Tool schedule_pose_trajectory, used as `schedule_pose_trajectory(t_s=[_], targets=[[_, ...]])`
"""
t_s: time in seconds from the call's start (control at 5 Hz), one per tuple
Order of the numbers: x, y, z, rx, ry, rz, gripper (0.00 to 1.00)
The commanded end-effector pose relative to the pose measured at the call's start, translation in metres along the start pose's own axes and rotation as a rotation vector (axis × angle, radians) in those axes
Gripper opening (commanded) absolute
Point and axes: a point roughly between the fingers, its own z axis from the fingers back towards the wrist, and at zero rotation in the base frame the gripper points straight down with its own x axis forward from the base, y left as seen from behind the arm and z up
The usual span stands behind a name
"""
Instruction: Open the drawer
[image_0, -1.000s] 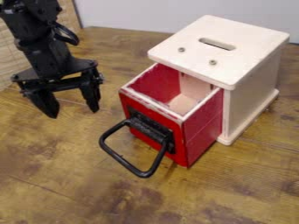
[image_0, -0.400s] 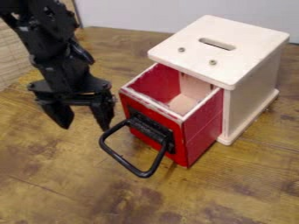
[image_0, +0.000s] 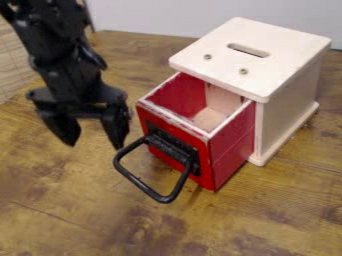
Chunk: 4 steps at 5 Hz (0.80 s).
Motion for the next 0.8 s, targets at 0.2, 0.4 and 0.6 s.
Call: schedule_pose_trajectory(t_s=[0.2, 0.4, 0.6], targets=[[-0.003, -0.004, 0.016, 0.006, -0.054, -0.056, 1.00], [-0.005, 0.004, 0.024, -0.009, -0.063, -0.056, 1.00], [-0.007, 0.010, 0.030, -0.013, -0.070, -0.055, 1.00]])
